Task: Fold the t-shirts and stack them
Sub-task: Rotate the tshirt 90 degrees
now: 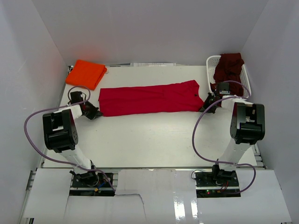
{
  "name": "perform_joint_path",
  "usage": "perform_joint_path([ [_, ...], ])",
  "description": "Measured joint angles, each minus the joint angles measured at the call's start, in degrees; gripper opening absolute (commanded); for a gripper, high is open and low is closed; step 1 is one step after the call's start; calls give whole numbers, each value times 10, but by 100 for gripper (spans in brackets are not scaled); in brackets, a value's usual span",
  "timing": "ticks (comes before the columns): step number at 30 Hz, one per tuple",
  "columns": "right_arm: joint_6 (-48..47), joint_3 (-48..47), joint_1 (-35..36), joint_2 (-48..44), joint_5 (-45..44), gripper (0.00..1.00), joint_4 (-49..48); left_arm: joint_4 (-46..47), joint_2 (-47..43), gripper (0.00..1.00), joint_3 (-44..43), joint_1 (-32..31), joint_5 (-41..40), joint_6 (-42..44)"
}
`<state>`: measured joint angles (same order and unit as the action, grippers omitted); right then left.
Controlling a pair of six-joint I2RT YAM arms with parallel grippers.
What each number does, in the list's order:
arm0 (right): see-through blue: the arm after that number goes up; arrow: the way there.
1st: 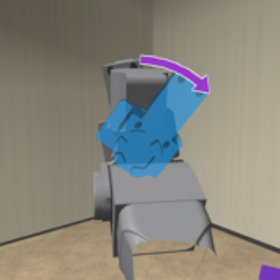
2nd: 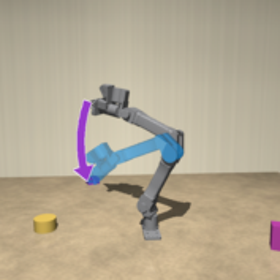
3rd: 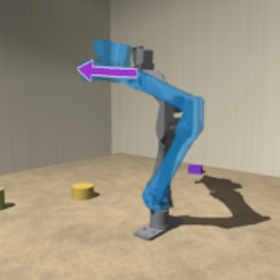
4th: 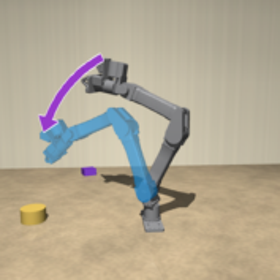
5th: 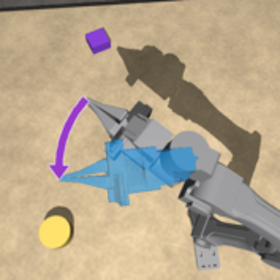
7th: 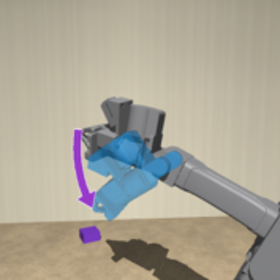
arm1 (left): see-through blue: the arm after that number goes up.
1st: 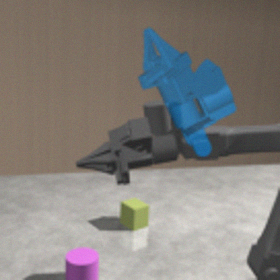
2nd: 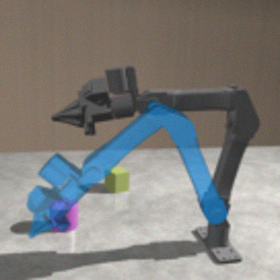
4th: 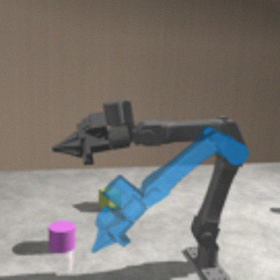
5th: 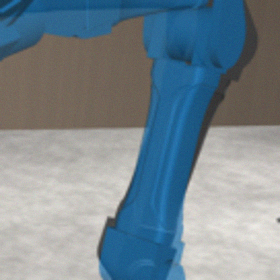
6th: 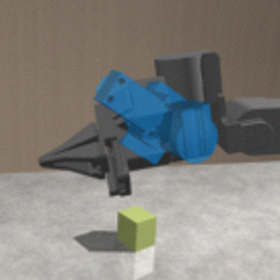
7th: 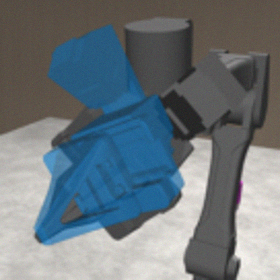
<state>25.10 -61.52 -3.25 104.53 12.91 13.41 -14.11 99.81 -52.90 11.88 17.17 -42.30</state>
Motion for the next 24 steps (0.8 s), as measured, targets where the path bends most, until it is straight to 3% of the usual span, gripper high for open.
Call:
perform_joint_path([
  [24,-7,-52,4,21,-39,8,60,-54,-22,0,0,-5,-37,10],
])
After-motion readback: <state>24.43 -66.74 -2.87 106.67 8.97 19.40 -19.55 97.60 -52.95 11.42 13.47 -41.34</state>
